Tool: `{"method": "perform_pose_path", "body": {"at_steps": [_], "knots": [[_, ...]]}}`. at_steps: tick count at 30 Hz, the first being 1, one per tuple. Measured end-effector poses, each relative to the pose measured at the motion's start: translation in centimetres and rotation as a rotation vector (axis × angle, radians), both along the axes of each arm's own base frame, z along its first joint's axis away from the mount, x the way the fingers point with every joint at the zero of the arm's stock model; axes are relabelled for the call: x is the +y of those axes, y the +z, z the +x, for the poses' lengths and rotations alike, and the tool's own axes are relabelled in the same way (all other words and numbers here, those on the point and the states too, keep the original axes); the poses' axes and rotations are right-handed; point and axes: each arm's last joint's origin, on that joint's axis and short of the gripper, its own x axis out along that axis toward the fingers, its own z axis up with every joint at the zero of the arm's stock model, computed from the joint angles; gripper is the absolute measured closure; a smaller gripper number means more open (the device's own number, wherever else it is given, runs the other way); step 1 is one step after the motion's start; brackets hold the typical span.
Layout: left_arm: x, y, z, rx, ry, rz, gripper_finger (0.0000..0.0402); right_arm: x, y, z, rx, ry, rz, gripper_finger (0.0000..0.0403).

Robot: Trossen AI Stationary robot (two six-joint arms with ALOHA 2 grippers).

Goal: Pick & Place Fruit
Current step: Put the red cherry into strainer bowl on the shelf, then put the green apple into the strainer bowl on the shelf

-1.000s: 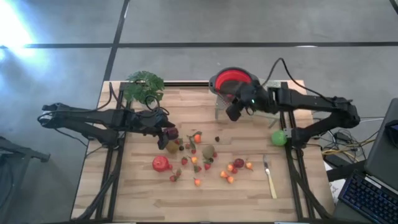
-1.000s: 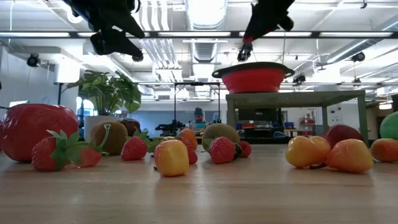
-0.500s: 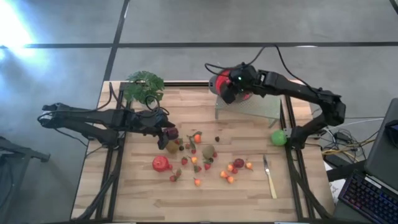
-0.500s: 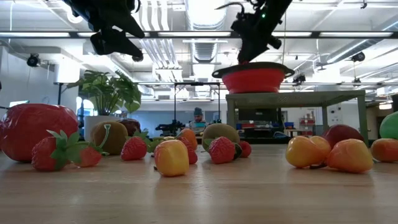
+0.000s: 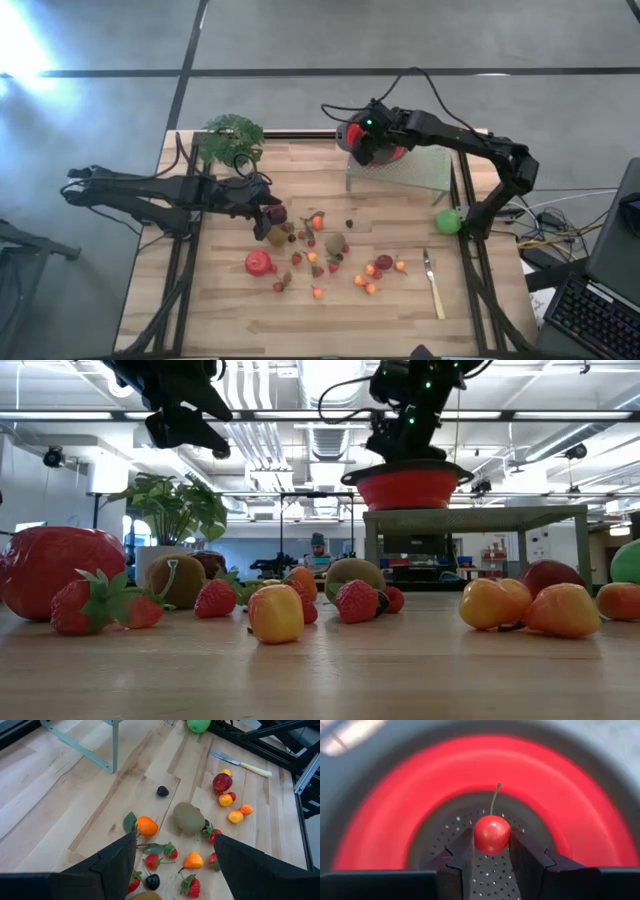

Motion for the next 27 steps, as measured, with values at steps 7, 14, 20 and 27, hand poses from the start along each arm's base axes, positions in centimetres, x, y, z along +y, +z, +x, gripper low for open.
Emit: {"method": "perform_pose_path", "body": {"at_steps": [7,14,20,27], "knots": [[0.0,0.0,0.0,0.0,0.0,0.0,0.0128,-0.3,-0.7,0.23,0.024,-0.003,0.016,0.0293],[0.0,0.0,0.0,0.0,0.0,0.0,0.0128,-0.37,-0.75,0.09,0.035,-0.008,0.021,0.0286],[0.0,0.0,0.0,0.0,0.0,0.0,0.0128,-0.41,-0.72,0.05,0.036,-0.012,0.015,0.0241],[0.0,0.0,0.0,0.0,0.0,0.0,0.0128,-0.42,0.13,-0.54,0.035,-0.004,-0.012,0.0199]]}}
